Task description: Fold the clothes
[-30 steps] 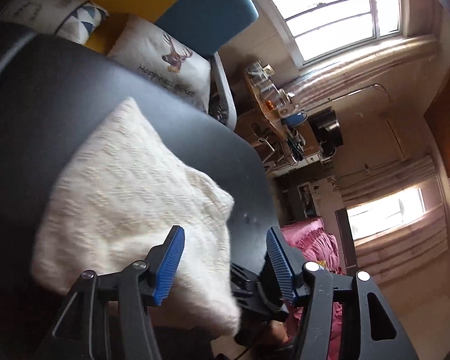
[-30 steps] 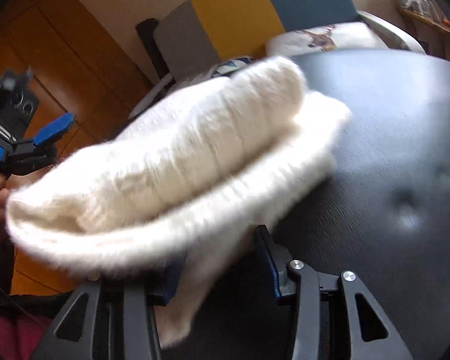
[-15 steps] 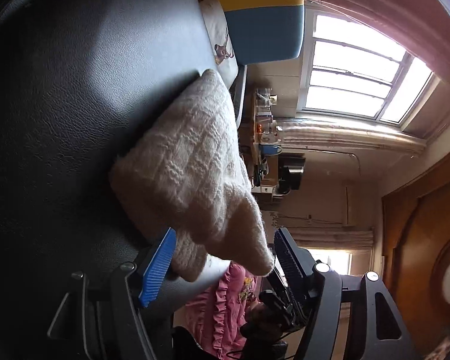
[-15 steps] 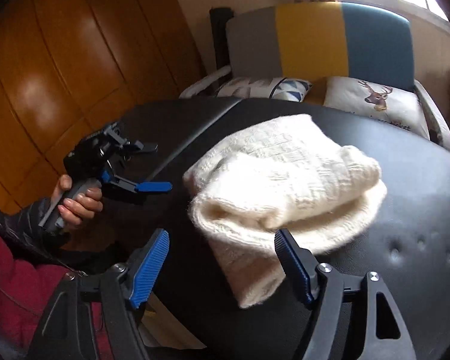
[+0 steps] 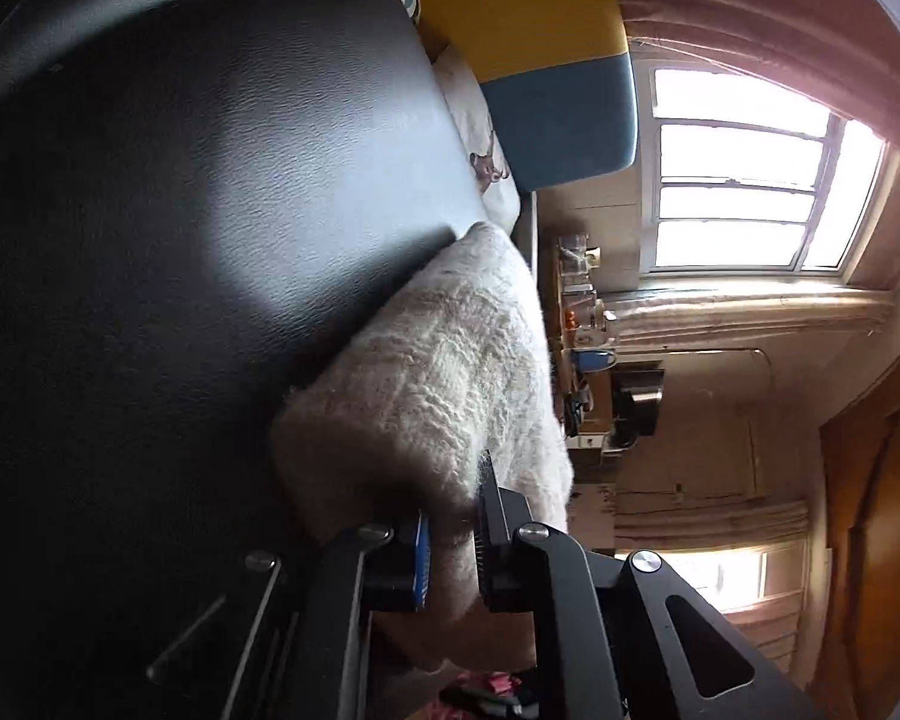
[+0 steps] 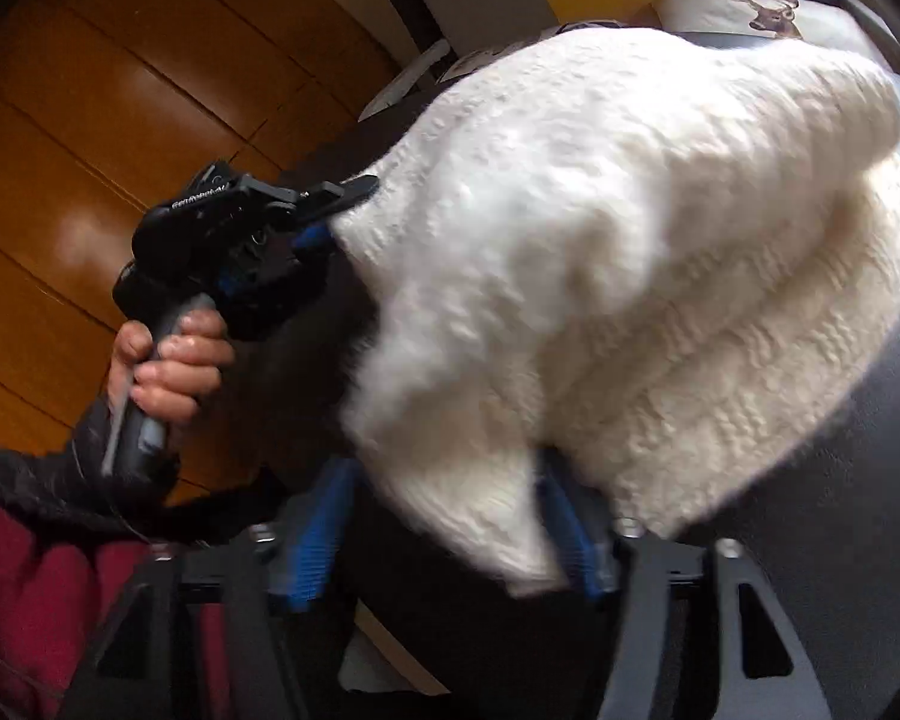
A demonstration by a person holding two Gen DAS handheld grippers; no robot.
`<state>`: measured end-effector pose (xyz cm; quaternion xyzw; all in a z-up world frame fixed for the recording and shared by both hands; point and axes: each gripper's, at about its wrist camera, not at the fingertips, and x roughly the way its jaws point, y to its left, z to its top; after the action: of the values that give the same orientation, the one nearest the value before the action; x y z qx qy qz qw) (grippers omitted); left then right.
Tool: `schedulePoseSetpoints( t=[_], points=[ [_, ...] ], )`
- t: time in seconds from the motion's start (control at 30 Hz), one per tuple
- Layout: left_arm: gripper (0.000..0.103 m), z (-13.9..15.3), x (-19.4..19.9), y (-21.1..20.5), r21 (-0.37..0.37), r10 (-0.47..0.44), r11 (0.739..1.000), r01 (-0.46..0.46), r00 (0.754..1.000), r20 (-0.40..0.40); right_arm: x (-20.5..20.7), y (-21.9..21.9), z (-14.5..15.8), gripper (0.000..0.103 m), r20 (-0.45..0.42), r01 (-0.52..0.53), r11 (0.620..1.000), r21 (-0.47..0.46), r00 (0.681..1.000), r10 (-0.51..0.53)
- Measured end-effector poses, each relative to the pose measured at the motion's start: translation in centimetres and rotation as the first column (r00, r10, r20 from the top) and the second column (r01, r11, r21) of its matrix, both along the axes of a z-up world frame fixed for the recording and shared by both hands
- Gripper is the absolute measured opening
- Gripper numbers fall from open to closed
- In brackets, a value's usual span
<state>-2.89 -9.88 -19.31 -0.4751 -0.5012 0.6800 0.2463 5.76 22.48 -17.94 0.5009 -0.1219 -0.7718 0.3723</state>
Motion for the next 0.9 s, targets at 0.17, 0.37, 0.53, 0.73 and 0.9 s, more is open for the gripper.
schedulePoseSetpoints(
  t=[0.17,0.37,0.53,0.73,0.9],
  points=[
    [0.011,-1.1,2.5,0.7,-0.070,-0.104,0.992,0.105,0.994,0.014,1.1,3.2,-0.3,0.023,0.078,0.111,0.987,-0.114,0.992,-0.103],
    [0.012,-0.5,3.3,0.9,-0.070,-0.145,0.987,0.145,0.989,0.013,2.7,7.9,2.5,0.040,0.090,0.300,0.901,-0.313,0.954,-0.286],
    [0.012,-0.8,3.3,1.6,-0.058,-0.159,0.985,0.160,0.987,0.020,-0.8,9.4,1.8,0.062,0.214,0.540,0.785,-0.303,0.842,-0.496],
    [0.013,-0.8,3.1,2.2,-0.054,-0.186,0.981,0.187,0.982,0.022,-5.8,5.6,0.6,0.062,0.249,0.596,0.760,-0.258,0.801,-0.544],
    [0.013,-1.0,3.1,2.9,-0.067,-0.196,0.978,0.197,0.980,0.022,-6.4,-0.3,5.4,0.022,-0.083,0.415,0.909,0.020,0.907,-0.412]
  ],
)
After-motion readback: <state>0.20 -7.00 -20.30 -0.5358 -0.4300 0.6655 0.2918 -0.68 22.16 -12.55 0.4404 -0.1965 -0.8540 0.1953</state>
